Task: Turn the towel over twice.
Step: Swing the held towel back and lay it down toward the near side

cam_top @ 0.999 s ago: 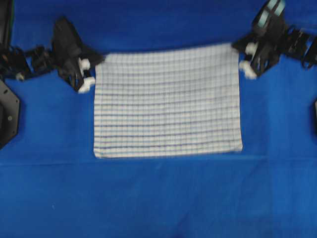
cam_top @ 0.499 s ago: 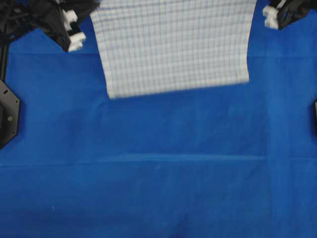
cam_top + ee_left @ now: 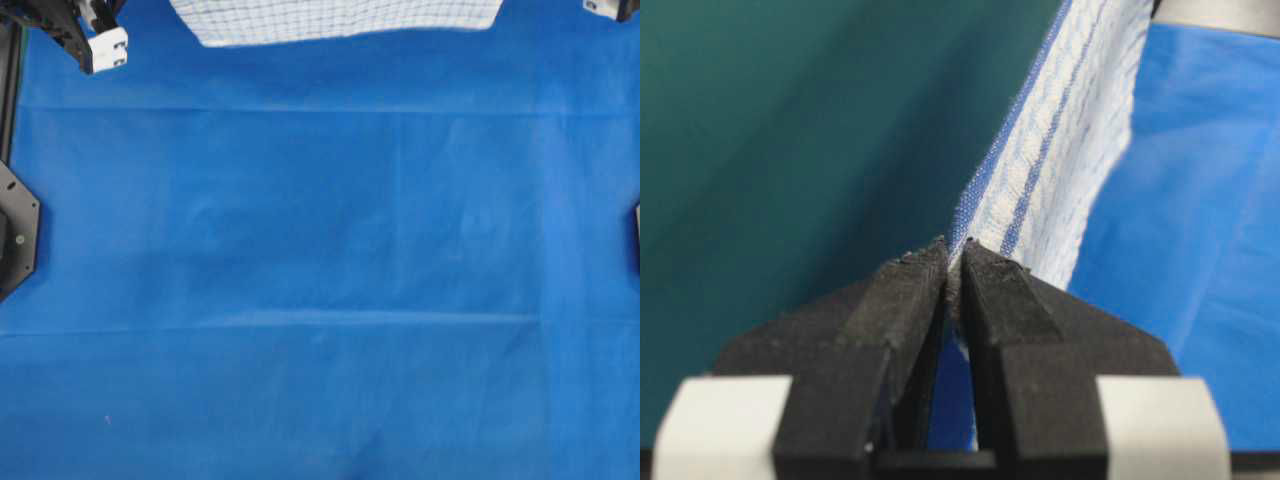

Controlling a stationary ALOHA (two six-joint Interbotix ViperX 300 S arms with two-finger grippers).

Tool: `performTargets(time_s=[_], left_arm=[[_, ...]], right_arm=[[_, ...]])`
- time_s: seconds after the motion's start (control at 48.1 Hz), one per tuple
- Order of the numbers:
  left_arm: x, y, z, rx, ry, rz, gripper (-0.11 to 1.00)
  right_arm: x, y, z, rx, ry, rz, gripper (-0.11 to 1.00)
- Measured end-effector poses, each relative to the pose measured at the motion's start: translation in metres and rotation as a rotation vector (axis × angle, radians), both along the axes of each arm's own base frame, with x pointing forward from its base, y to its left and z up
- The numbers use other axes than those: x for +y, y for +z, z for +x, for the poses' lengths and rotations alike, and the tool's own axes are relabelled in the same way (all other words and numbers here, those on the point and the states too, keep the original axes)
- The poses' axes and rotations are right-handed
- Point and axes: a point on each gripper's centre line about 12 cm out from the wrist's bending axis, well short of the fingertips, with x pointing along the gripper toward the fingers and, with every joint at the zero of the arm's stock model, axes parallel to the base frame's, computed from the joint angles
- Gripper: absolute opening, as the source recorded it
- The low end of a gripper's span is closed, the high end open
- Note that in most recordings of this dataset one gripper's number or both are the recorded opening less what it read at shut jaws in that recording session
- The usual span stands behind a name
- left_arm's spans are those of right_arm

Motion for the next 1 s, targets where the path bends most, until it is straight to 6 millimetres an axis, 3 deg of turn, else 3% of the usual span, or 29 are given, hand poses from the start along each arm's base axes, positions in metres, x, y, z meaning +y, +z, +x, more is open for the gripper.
performTargets(time_s=[0.229,0.395,0.603,0.811,0.999], left_arm=[[0.0,-0.008,0.005,0.026,-0.01,-0.016,0.05],[-0.011,-0.048,0.018,0.124,-0.066,-0.079,0.05],[-0.055,-0.102,0.037,0.256,-0.218,-0.178,0.05],[-0.114,-0.146,0.048,0.381,-0.398,-0.246,0.05],[-0.148,-0.18,0.051,0.41,-0.462,-0.344,0.05]], right_arm=[[0.006,-0.014,0.001,0.064,0.014,0.073,0.06],[0.025,-0.055,0.005,0.128,0.059,0.216,0.06],[0.074,-0.113,0.012,0.195,0.178,0.415,0.06],[0.121,-0.147,0.018,0.253,0.299,0.554,0.06],[0.151,-0.179,0.023,0.316,0.351,0.658,0.06]])
